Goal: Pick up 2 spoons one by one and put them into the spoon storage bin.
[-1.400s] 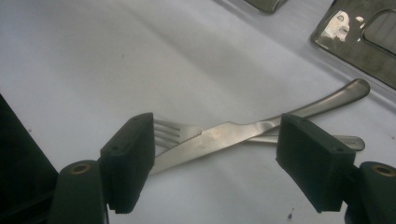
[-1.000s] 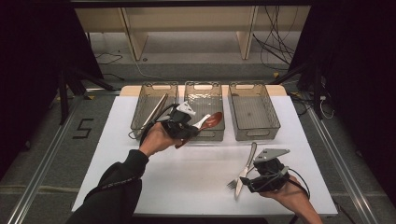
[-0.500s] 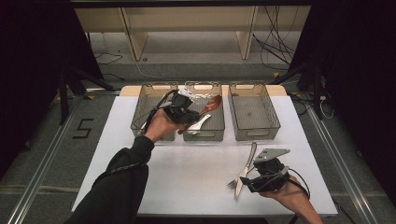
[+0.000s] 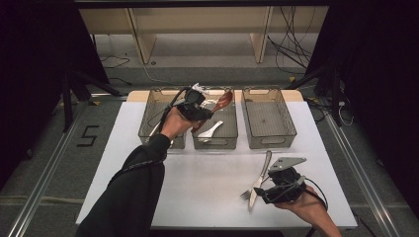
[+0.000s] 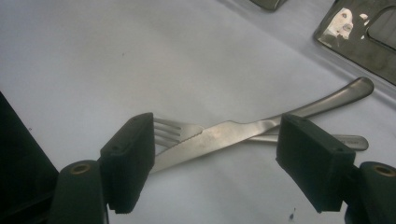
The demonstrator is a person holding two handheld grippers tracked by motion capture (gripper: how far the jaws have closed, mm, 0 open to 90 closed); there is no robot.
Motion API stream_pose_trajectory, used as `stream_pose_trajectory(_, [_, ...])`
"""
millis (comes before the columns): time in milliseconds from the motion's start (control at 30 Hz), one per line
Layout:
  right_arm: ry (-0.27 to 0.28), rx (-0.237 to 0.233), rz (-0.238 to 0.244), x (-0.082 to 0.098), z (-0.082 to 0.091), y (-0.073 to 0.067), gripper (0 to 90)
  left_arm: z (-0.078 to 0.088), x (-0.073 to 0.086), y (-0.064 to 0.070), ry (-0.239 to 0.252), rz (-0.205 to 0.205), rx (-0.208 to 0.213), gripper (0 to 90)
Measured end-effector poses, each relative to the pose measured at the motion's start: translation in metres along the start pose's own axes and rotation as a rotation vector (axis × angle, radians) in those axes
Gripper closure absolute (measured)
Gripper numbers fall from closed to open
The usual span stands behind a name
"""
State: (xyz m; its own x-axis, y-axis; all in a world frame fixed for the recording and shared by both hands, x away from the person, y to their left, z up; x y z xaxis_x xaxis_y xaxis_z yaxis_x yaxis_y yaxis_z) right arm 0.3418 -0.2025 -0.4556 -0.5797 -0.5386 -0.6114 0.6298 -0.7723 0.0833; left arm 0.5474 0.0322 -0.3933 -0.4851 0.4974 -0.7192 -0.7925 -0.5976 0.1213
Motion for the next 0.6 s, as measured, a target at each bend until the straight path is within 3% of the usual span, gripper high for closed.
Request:
stream_pose_trajectory(367, [0.004,0.0,0.002,0.0,0.0,0.0,28.9,-0.016,-0.007,-0.004,0.008,0.036,-0.022,80.3])
stream_pose_trajectory(600, [0.006,-0.002,0.0,0.0,0.0,0.0,28.9,-0.022,-0.004,-0.016,0.007,0.066,-0.043,80.3])
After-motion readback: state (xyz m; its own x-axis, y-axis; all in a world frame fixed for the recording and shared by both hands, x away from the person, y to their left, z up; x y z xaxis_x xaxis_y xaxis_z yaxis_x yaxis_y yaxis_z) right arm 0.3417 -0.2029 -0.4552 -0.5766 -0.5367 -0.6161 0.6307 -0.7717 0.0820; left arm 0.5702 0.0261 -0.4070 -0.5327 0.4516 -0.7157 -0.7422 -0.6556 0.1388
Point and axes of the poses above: each handheld gripper's, and its own axes: z roughly backward along the jaws, x roughly out of its underside, y roughly to its right, the point moved 5 cm from there along -z, roughly forward along the jaws, and after that the axes turned 7 degrees about x, right-handed, at the moved point
